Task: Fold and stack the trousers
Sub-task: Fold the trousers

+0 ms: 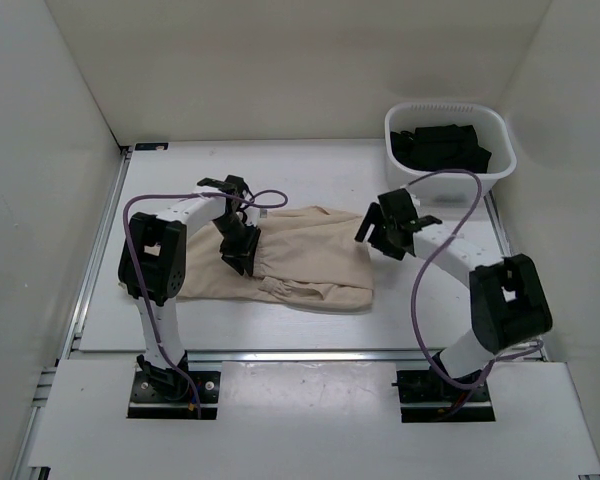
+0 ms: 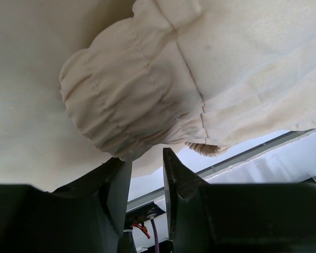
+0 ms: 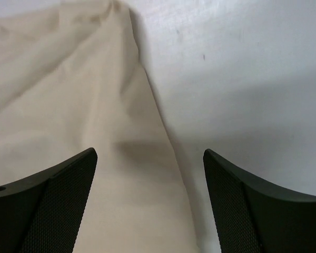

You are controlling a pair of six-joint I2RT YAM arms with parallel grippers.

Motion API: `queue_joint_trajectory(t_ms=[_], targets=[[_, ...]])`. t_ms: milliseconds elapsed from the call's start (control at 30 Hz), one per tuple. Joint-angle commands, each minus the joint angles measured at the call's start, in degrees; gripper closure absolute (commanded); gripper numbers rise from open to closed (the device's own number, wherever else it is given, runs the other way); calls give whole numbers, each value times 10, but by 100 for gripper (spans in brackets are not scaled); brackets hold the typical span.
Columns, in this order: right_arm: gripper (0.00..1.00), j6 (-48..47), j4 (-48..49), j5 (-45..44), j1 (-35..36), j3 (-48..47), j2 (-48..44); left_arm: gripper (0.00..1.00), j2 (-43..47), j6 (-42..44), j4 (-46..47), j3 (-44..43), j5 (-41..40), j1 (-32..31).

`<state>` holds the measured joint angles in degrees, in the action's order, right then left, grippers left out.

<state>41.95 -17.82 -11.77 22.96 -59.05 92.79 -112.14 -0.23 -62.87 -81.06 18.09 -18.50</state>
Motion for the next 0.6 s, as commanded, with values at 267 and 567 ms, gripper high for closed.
queue_joint_trajectory(t_ms=[267,567], targets=[[32,64,158,171,12,164,27,54,10,2,6,-3,-6,7],[100,67,69,151,-58,214,-145,24,75,2,-19,-11,28,70]])
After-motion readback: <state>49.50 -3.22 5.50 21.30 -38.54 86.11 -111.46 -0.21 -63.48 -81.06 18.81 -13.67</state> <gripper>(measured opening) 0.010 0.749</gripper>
